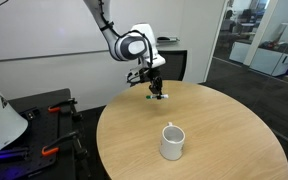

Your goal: Pick up the pen from the table and put it in the mug cup.

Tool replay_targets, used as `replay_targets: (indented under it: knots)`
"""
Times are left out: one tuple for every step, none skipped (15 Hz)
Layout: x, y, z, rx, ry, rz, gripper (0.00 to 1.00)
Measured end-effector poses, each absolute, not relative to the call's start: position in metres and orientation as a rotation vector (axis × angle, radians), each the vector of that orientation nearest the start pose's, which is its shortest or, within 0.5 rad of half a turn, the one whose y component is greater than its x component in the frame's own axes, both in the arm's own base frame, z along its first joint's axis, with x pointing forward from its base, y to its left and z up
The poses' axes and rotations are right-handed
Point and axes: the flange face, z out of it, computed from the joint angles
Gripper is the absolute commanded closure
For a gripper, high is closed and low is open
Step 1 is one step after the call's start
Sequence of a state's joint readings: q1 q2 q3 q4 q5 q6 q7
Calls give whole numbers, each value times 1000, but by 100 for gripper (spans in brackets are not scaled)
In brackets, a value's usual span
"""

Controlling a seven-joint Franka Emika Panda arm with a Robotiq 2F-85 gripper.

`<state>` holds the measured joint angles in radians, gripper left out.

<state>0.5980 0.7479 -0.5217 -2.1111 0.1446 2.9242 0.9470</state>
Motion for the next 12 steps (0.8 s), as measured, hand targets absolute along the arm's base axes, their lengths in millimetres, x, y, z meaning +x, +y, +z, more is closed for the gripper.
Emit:
replay_targets:
  knots:
    - [581,24,119,-2960,1408,-507,95]
    - [583,18,121,-2943,1452,-530,95]
    - [585,12,124,-2924,1498,-558,95]
    - [587,6,129,-2903,1546,-591,95]
    - [590,1,133,-2886,1585,-621,95]
    - [592,-4,138,-2869,1626,-646,95]
    - [594,-7,142,-2858,1664,-663,95]
    - [596,-9,146,-2849,1705,-675,95]
    - [598,-12,150,-2838,1755,-688,95]
    - [600,-14,154,-2827,1805,-701,95]
    - [601,-15,157,-2817,1853,-714,95]
    - [603,-16,160,-2804,1905,-727,95]
